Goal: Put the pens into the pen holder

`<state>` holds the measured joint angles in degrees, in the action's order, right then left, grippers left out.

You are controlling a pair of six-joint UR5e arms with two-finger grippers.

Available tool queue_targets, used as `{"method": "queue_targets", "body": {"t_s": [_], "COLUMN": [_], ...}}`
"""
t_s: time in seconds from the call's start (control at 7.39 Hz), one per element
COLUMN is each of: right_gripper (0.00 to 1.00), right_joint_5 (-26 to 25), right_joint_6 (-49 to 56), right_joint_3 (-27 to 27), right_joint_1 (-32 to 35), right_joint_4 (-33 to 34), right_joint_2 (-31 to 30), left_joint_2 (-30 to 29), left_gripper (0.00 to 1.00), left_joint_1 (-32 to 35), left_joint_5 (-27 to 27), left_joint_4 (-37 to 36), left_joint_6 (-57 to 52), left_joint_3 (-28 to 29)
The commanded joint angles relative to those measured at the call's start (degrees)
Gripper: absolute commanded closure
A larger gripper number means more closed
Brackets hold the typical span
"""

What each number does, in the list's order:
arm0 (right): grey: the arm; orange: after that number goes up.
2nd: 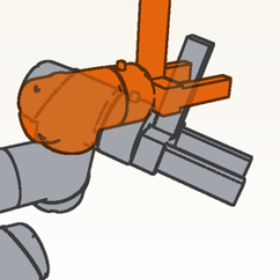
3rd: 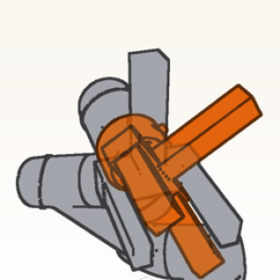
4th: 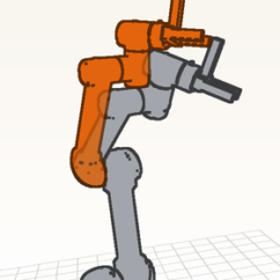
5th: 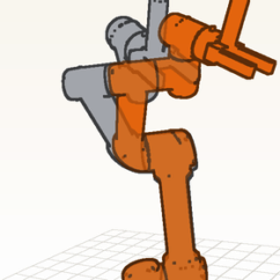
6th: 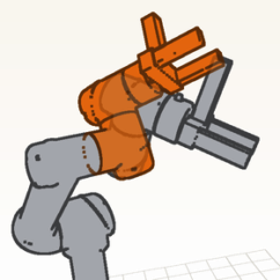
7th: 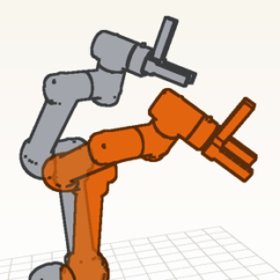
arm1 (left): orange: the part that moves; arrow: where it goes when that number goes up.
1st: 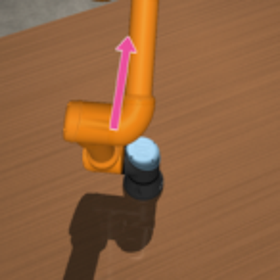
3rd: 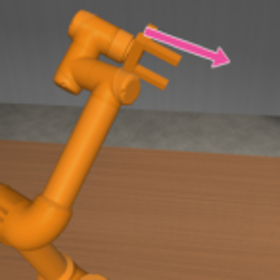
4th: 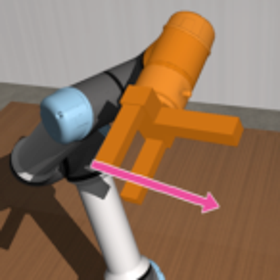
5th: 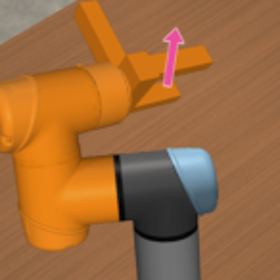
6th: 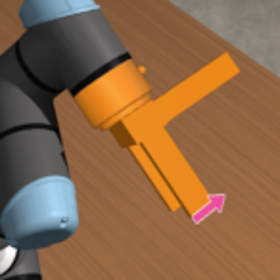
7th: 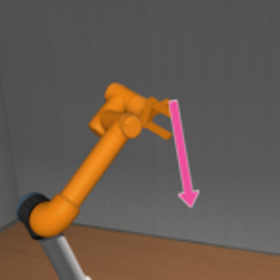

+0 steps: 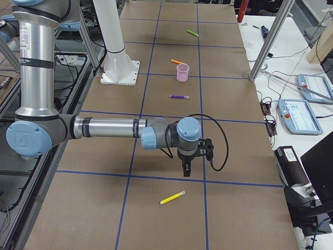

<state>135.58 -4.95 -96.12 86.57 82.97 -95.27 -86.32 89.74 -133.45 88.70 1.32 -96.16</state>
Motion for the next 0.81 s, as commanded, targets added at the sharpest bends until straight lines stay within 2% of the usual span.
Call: {"method": "queue_targets", "body": {"t_s": [0.0, 0.14, 0.27, 0.68], "right_gripper": [0.0, 0.0, 0.0, 0.0], "right_joint_5": [-0.15, 0.03, 0.38, 3.02], "right_joint_6": [-0.41, 0.02, 0.11, -0.59], "right_joint_3": [-3.54, -3.46, -5.72, -6.01], "right_joint_1": [0.0, -0.09, -0.09, -0.09], "right_joint_4": [0.0, -0.09, -0.18, -1.32], "right_joint_2": [-3.07, -2.9, -3.6, -4.57], "left_joint_2": [0.18, 0.79, 0.8, 1.06], "left_gripper": [0.0, 0.0, 0.0, 0.0], "left_joint_1": [0.0, -0.09, -0.18, -0.18], "left_joint_5": [-0.32, -0.41, -0.5, -0.5], "left_joint_4": [0.16, 0.16, 0.24, 0.25], "left_joint_6": [-0.09, -0.09, -0.18, -0.27], "left_joint_3": [0.27, 0.01, 0.09, -0.61]}}
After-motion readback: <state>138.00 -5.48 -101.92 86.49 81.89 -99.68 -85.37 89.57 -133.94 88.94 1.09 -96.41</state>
